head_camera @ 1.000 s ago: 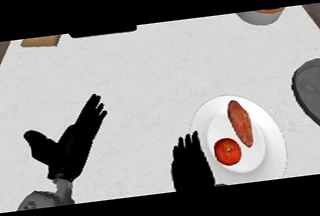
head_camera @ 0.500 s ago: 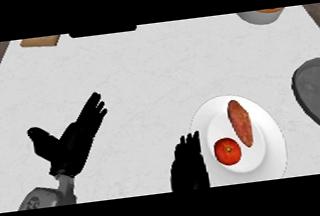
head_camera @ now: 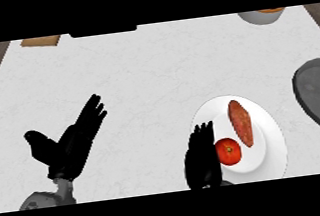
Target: Pick the tomato from the plate and place it in the pan
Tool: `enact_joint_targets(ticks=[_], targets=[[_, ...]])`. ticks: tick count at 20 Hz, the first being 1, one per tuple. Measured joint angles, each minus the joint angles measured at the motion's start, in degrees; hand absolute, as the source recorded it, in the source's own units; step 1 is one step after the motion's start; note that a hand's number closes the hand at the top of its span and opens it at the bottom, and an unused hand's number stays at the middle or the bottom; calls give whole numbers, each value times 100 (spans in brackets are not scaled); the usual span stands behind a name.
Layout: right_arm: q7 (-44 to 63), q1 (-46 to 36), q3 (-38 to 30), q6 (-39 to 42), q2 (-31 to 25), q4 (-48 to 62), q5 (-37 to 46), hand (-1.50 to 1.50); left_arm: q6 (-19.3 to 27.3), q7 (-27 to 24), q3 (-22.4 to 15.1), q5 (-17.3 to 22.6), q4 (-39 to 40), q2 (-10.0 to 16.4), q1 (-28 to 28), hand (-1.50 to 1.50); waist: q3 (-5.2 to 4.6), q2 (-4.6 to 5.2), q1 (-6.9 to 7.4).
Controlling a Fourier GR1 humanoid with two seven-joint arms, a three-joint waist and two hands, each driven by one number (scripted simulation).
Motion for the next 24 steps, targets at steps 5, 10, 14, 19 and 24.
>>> enact_joint_targets(ticks=[5,10,14,19,24], targets=[[-157,139,-100,-145,-133,35,342,-150,-66,14,40,-179,1,-181,52,0,0,2,-3],[-697,-6,-192,-452,-351,176,530,150,-199,111,203,-245,-11,-217,-18,0,1,2,11],[-1202,-212,-42,-916,-537,439,779,150,-282,82,264,-286,-23,-250,48,0,0,0,23],[-1710,-312,10,-1290,-752,495,1117,150,-264,274,321,-359,-85,-362,-13,0,-6,-19,21],[-1660,437,-341,-2160,-1028,-323,916,150,-245,178,374,-423,-139,-362,209,0,3,-41,-158]])
